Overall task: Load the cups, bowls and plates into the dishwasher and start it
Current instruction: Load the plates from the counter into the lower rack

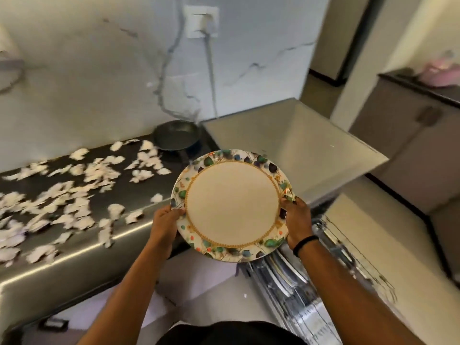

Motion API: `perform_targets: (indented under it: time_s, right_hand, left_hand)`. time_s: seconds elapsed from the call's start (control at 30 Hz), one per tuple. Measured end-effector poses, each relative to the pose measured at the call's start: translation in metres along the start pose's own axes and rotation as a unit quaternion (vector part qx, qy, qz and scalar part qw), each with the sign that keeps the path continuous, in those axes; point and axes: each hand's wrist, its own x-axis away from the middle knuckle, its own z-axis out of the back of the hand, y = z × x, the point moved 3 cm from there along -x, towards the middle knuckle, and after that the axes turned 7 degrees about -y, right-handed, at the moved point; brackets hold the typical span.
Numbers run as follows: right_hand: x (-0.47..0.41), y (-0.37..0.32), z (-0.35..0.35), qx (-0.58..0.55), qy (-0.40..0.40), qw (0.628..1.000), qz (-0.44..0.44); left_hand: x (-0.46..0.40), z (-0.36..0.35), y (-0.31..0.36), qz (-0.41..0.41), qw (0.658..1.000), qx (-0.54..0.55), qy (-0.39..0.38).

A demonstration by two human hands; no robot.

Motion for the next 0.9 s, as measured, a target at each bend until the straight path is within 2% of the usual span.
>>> perform_targets:
  time_s: [0.13,0.27,0.43,0.6,0.7,0.8,0.9]
  right_hand:
    - [0.004,0.001,0.086,-0.040,0.037,0.998,-0.023]
    - [0.014,0.017,0.156,-0.076,0.095,0.992,-0.039]
    - [0.012,0.039,0.221,-0.122,0.170,0.976,-0.066]
    - [0.000,0.054,0.286,-0.121,0.251,0.956,-0.092]
    - [-0.012,0.068,0.321,-0.145,0.320,0.931,-0.096]
    - [-0.019,0.089,0.345,-0.232,0.370,0.895,-0.091]
    - [-0.019,0.115,0.367,-0.381,0.426,0.818,-0.067]
  left_hand:
    - [-0.011,-0.070,-0.010,0.018,0.996,-0.031,-0.087]
    - [-0.020,-0.133,-0.021,0.009,0.975,-0.103,-0.199]
    - [-0.038,-0.214,-0.035,0.012,0.951,-0.154,-0.268]
    - [-0.068,-0.295,-0.055,0.027,0.926,-0.195,-0.322]
    - [-0.079,-0.351,-0.070,0.024,0.906,-0.232,-0.353]
    - [-0.085,-0.400,-0.089,0.035,0.901,-0.242,-0.358]
    - [-0.095,-0.443,-0.116,0.055,0.891,-0.247,-0.377]
